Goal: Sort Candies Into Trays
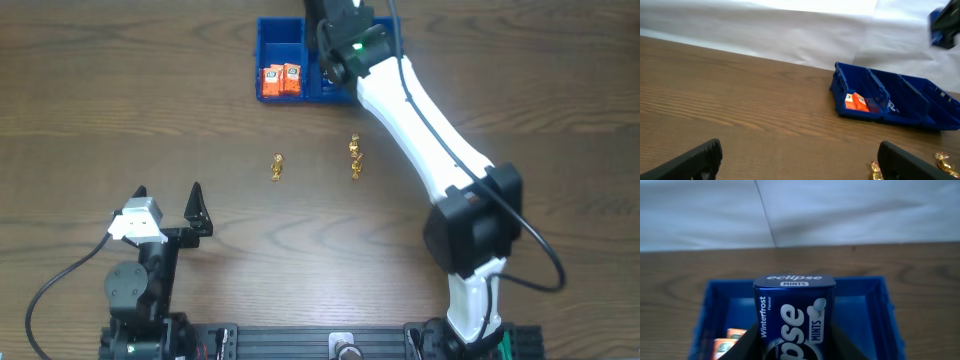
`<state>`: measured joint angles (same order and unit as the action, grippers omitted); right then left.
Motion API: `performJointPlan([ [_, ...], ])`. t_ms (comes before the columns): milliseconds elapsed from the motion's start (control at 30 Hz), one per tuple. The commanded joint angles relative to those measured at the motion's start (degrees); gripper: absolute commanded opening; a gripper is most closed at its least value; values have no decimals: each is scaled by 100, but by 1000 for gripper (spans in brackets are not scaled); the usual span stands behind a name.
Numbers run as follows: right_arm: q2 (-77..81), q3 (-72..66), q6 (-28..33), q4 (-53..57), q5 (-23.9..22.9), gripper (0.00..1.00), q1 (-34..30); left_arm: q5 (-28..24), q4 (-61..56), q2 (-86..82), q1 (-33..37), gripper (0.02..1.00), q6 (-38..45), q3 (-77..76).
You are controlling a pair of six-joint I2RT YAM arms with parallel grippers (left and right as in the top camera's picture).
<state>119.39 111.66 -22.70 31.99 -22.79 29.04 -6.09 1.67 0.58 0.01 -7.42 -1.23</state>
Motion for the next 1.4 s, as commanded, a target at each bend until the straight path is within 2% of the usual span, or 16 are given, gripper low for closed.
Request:
performJointPlan([
  [33, 402, -48, 177, -136, 103, 42, -28, -122, 221, -37, 35, 996, 59, 94],
  [533, 955, -48, 133, -114, 103, 42, -61, -122, 221, -37, 35, 998, 59, 94],
  [567, 955, -48, 133, -111, 103, 84, -61, -122, 221, -37, 35, 998, 59, 94],
  [600, 955, -48, 133, -111, 103, 312, -61, -122, 221, -37, 35, 998, 59, 94],
  [633, 955, -48, 133, -114, 103, 630, -61, -122, 221, -37, 35, 998, 59, 94],
  [667, 955, -48, 131, -114, 103, 1000, -61, -122, 221, -37, 35, 998, 59, 94],
  [833, 914, 48, 133, 37, 101, 1000, -61, -122, 221, -37, 35, 998, 59, 94],
  [967, 507, 664, -92, 1034, 278, 1000, 72, -122, 221, -37, 35, 998, 59, 94],
  [1067, 114, 831, -155, 1906, 433, 1000, 592, -122, 221, -37, 35, 998, 59, 94],
  [1167, 144, 831, -566, 2557, 455, 1000, 1038, -122, 221, -37, 35, 998, 59, 94],
  [1233, 345, 831, -872, 3003, 634, 1000, 1342, -122, 221, -37, 35, 998, 59, 94],
  [1400, 1008, 824, -1816, 3659, 870, 1000, 1759, -122, 221, -37, 35, 998, 59, 94],
])
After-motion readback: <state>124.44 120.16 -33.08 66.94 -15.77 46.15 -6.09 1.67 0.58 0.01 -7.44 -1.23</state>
